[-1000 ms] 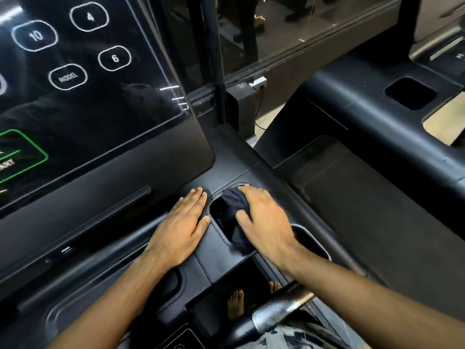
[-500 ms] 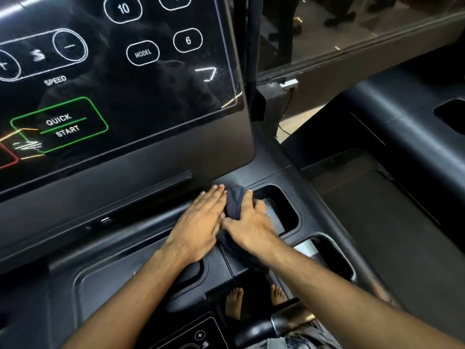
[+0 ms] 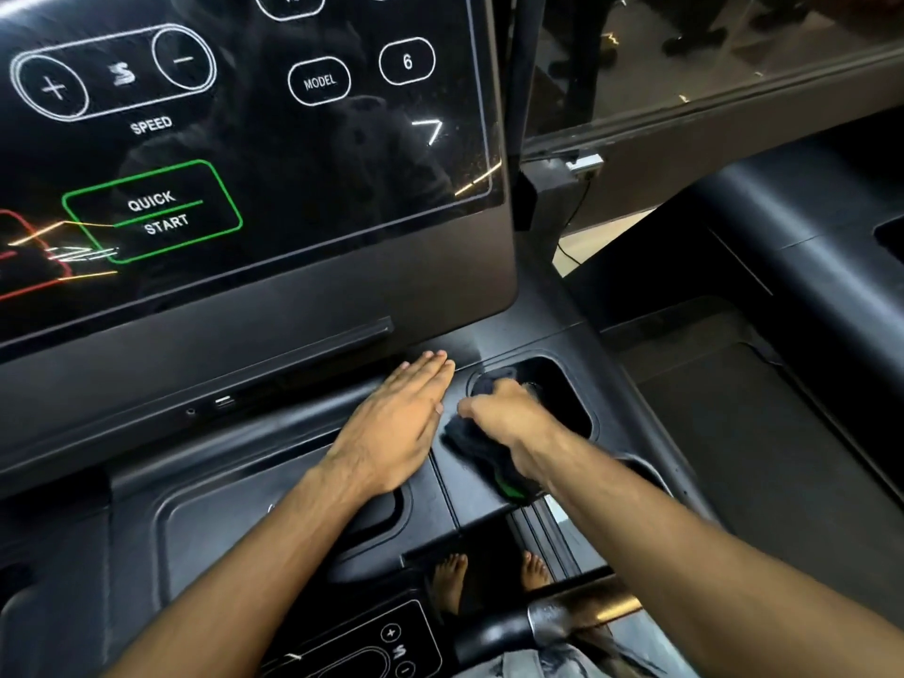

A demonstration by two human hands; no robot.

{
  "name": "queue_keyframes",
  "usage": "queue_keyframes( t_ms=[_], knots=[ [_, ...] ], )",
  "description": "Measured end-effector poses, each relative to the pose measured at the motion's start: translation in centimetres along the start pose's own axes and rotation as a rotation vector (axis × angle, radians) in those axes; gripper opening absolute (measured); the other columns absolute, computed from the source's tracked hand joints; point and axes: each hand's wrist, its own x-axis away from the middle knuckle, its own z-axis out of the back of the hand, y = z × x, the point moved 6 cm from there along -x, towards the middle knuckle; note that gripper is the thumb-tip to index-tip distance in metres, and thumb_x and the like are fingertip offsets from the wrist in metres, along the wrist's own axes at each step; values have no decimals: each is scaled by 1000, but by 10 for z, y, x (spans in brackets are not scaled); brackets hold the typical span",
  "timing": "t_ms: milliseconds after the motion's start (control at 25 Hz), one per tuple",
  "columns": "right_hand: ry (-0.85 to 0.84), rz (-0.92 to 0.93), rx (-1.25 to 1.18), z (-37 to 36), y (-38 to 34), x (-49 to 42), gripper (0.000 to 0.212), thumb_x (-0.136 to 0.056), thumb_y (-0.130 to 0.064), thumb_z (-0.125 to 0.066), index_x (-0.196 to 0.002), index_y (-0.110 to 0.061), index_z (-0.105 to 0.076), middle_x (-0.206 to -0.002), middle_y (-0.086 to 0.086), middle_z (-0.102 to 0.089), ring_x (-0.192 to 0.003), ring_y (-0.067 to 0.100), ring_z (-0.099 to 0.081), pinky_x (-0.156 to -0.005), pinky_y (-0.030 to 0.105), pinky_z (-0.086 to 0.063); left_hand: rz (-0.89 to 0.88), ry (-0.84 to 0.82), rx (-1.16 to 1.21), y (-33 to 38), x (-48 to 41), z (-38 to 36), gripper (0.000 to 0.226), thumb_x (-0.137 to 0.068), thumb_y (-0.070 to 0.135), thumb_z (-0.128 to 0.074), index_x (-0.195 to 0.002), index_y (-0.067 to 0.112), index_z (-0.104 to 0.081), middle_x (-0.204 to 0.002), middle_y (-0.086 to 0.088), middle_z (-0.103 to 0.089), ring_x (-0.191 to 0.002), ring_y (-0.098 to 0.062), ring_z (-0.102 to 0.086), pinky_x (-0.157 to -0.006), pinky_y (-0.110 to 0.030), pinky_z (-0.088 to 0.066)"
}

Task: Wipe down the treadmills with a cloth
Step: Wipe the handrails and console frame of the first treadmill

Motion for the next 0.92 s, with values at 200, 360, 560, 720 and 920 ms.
queue_keyframes(
  t_ms=[200, 360, 560, 720, 920],
  knots=[
    [-410, 193, 521, 19, -3, 5, 21, -79, -13, -72, -79, -17, -51, -82, 4, -60, -72, 18, -55, -59, 27, -42, 22, -8, -27, 7, -3, -1, 60, -97, 33, -15, -154, 12, -19, -162, -4, -14, -150, -12, -6, -118, -22, 6],
    [-603, 482, 1408, 28, 1, 23, 19, -83, -3, -58, -96, -17, -57, -91, 3, -63, -83, 25, -61, -65, 29, -42, 32, -24, -28, 11, -5, -2, 55, -103, 29, -20, -154, 12, -16, -162, -4, -10, -150, -13, -3, -119, -24, 6],
    [-411, 1156, 2035, 36, 6, 14, 28, -98, -14, -46, -118, -22, -64, -116, 2, -69, -110, 29, -64, -85, 40, -45, 27, -41, -37, 14, -2, -4, 60, -96, 31, -17, -154, 13, -18, -162, -5, -10, -150, -15, -3, -116, -23, 8],
    [-293, 1776, 1965, 43, -3, 9, 39, -95, -14, -48, -130, -20, -63, -134, 4, -64, -132, 31, -53, -111, 46, -39, 24, -3, -28, 15, -4, 0, 54, -102, 25, -24, -154, 13, -17, -163, -4, -8, -150, -14, -2, -116, -23, 9],
    [-375, 1552, 2115, 18, 11, -13, 57, -101, -18, -47, -156, -16, -32, -162, 8, -31, -152, 28, -23, -126, 47, -11, 8, 31, 3, 15, 1, 2, 54, -102, 18, -31, -154, 14, -17, -162, -4, -10, -150, -13, -3, -117, -23, 9]
  ],
)
